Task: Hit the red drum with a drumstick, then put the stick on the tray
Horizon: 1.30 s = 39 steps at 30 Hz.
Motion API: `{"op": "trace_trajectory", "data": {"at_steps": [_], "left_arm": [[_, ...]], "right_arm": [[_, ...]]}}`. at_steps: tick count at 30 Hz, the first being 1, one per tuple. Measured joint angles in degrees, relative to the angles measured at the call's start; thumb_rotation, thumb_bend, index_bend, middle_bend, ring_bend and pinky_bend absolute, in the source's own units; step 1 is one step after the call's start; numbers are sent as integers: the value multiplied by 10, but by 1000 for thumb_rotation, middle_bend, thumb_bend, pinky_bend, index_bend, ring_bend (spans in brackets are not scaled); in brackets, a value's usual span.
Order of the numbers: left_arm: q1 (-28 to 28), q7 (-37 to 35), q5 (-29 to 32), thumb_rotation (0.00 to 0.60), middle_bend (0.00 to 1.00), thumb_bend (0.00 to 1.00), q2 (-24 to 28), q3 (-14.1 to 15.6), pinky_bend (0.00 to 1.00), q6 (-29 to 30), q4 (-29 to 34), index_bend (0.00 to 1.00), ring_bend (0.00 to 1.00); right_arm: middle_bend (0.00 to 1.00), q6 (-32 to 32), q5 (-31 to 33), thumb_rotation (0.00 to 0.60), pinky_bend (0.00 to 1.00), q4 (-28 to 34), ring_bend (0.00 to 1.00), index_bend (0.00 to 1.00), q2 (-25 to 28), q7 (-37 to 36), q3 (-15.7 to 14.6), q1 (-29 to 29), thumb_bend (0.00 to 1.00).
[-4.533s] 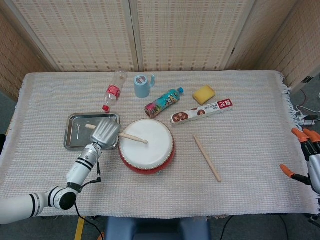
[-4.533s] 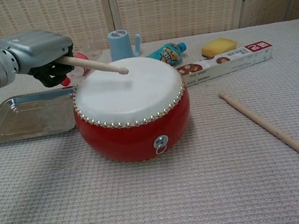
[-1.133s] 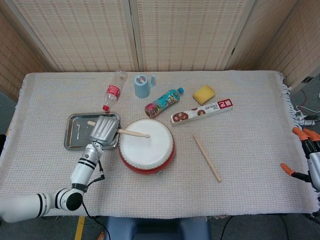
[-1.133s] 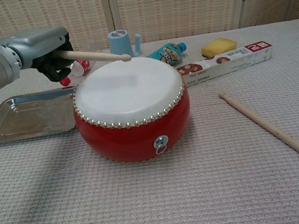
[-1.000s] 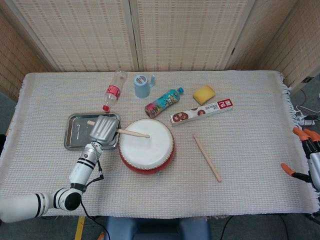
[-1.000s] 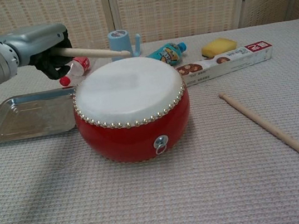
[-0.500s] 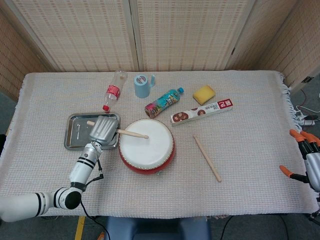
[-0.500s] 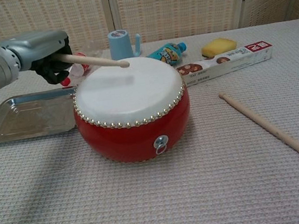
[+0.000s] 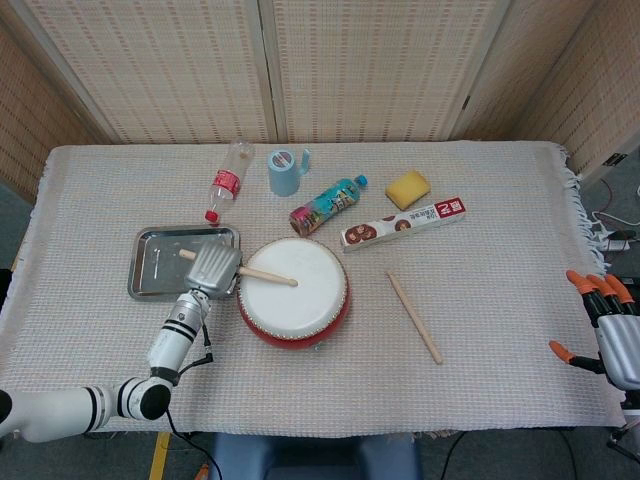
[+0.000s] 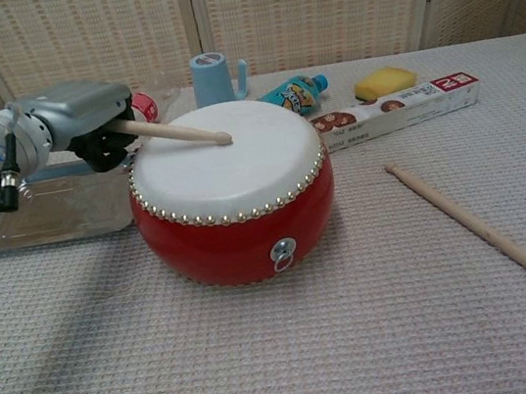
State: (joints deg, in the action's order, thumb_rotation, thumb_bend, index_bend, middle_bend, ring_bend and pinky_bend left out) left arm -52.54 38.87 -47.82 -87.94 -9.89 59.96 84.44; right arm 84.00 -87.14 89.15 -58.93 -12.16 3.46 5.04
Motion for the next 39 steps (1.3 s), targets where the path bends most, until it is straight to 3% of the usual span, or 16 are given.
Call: {"op": "trace_trajectory", "data": {"at_steps": [12, 23, 26, 33, 39], "left_arm": [[16, -68, -14, 600, 1000, 703, 53, -48, 1000, 26, 85, 1000, 1000], [-1, 8, -2, 600, 1000, 703, 20, -8, 1000, 3, 31, 1000, 1000], [1, 11, -1, 600, 1000, 702, 21, -13, 1000, 7, 34, 1000, 1000], [15, -79, -8, 600, 1000, 702, 59, -54, 1000, 28, 91, 1000, 1000], [6, -35, -6, 600, 1000, 702, 48, -33, 1000, 17, 63, 1000, 1000]], "right_arm": [[113, 1, -3, 600, 21, -2, 0, 0, -5, -1, -3, -2, 156], [113, 6, -2, 600, 21, -3, 0, 0, -1, -6, -2, -5, 156], [113, 6, -3, 600, 21, -6, 0, 0, -2, -10, -2, -5, 156], [113, 7, -5, 600, 21, -7, 0, 0, -2, -11, -1, -4, 156], [113, 7, -2, 600, 21, -8, 0, 0, -2, -13, 0, -5, 156]]}}
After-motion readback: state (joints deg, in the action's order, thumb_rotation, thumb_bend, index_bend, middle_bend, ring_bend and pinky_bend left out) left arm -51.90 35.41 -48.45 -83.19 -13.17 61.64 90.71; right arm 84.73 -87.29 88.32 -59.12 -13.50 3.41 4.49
